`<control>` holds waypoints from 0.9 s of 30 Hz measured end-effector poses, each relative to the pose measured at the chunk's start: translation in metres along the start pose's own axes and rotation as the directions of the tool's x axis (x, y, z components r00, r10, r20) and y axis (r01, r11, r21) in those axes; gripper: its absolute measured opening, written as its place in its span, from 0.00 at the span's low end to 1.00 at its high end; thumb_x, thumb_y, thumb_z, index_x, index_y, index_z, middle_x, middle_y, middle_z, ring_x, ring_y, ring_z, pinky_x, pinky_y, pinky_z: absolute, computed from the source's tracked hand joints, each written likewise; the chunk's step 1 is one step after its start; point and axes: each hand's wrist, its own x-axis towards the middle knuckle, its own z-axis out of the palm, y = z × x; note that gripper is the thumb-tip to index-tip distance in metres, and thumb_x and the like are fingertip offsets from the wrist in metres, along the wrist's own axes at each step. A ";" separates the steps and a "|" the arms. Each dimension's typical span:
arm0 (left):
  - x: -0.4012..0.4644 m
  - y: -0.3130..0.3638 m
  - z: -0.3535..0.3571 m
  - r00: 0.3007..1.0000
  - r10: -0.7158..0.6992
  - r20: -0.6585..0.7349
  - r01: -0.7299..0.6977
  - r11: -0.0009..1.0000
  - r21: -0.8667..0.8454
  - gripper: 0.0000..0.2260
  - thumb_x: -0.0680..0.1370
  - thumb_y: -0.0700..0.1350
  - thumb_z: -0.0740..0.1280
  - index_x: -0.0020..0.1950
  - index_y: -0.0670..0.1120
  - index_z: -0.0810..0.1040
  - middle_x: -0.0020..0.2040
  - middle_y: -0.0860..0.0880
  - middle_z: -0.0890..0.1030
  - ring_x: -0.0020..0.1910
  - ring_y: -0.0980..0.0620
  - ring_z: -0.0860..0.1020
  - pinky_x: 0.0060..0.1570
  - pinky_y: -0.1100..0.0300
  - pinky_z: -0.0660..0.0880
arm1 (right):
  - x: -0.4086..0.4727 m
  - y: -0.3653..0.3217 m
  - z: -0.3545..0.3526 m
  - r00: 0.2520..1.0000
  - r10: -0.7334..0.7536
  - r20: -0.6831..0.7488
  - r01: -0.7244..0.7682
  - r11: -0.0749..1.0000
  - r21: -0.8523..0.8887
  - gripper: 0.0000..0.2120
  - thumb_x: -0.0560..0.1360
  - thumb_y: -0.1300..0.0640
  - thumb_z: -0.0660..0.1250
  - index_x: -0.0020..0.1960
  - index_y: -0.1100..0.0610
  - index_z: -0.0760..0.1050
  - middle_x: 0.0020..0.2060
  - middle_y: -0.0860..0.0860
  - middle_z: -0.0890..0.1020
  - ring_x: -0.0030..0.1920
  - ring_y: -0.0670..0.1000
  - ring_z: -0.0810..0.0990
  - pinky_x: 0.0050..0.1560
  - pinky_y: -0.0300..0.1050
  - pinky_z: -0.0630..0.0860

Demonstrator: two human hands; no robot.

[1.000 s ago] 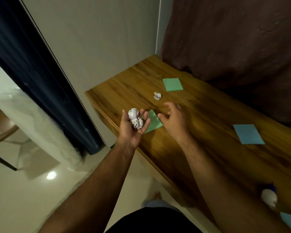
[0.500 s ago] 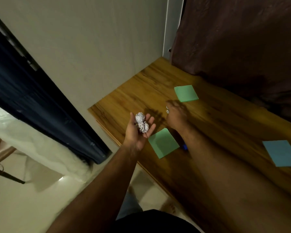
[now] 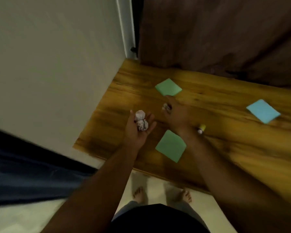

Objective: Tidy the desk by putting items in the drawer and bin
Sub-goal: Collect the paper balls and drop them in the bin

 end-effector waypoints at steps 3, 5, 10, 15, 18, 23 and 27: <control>0.010 -0.025 0.022 0.993 -0.113 0.044 0.110 0.993 0.051 0.23 0.81 0.59 0.54 0.56 0.41 0.75 0.54 0.42 0.80 0.53 0.44 0.79 0.52 0.46 0.75 | -0.032 -0.001 -0.039 0.989 0.060 -0.137 -0.045 0.992 0.114 0.19 0.74 0.58 0.71 0.64 0.55 0.74 0.53 0.50 0.83 0.48 0.47 0.80 0.45 0.37 0.75; 0.008 -0.051 0.047 0.972 -0.212 0.101 0.198 0.971 0.134 0.23 0.81 0.61 0.54 0.54 0.42 0.76 0.51 0.43 0.81 0.51 0.46 0.80 0.52 0.47 0.76 | -0.056 0.010 -0.065 0.972 0.162 -0.171 -0.142 0.982 0.125 0.17 0.74 0.57 0.71 0.62 0.54 0.76 0.52 0.49 0.82 0.45 0.46 0.80 0.41 0.36 0.73; -0.018 -0.137 0.104 0.857 -0.452 0.248 0.362 0.870 0.334 0.25 0.80 0.62 0.52 0.50 0.43 0.78 0.43 0.44 0.84 0.42 0.48 0.82 0.40 0.54 0.80 | -0.123 0.045 -0.127 0.900 0.342 -0.270 -0.321 0.939 0.121 0.18 0.72 0.58 0.73 0.62 0.53 0.77 0.55 0.51 0.83 0.45 0.50 0.82 0.46 0.41 0.76; -0.066 -0.223 0.136 0.759 -0.601 0.252 0.464 0.769 0.439 0.24 0.80 0.61 0.55 0.54 0.43 0.79 0.47 0.43 0.84 0.43 0.48 0.83 0.43 0.56 0.79 | -0.203 0.082 -0.178 0.824 0.427 -0.373 -0.421 0.901 0.102 0.23 0.72 0.58 0.73 0.66 0.55 0.75 0.57 0.53 0.82 0.56 0.52 0.80 0.53 0.40 0.73; -0.100 -0.276 0.143 0.702 -0.660 0.267 0.483 0.717 0.502 0.25 0.81 0.61 0.53 0.52 0.43 0.79 0.44 0.44 0.85 0.42 0.49 0.83 0.43 0.56 0.78 | -0.257 0.098 -0.204 0.747 0.510 -0.427 -0.482 0.857 0.180 0.25 0.73 0.53 0.73 0.68 0.54 0.73 0.59 0.51 0.81 0.58 0.48 0.79 0.56 0.37 0.72; -0.159 -0.362 0.145 0.600 -0.751 0.276 0.533 0.632 0.563 0.24 0.80 0.61 0.54 0.56 0.42 0.78 0.46 0.42 0.84 0.49 0.46 0.81 0.54 0.52 0.76 | -0.350 0.140 -0.239 0.565 0.672 -0.479 -0.399 0.731 0.554 0.14 0.75 0.50 0.68 0.60 0.50 0.77 0.51 0.47 0.83 0.54 0.48 0.82 0.58 0.53 0.78; -0.203 -0.437 0.138 0.546 -0.797 0.260 0.526 0.567 0.634 0.24 0.80 0.60 0.55 0.58 0.41 0.77 0.50 0.41 0.83 0.52 0.45 0.80 0.58 0.50 0.74 | -0.423 0.164 -0.267 0.441 0.783 -0.439 -0.271 0.582 0.767 0.12 0.81 0.58 0.62 0.63 0.59 0.74 0.50 0.50 0.82 0.47 0.46 0.80 0.48 0.45 0.79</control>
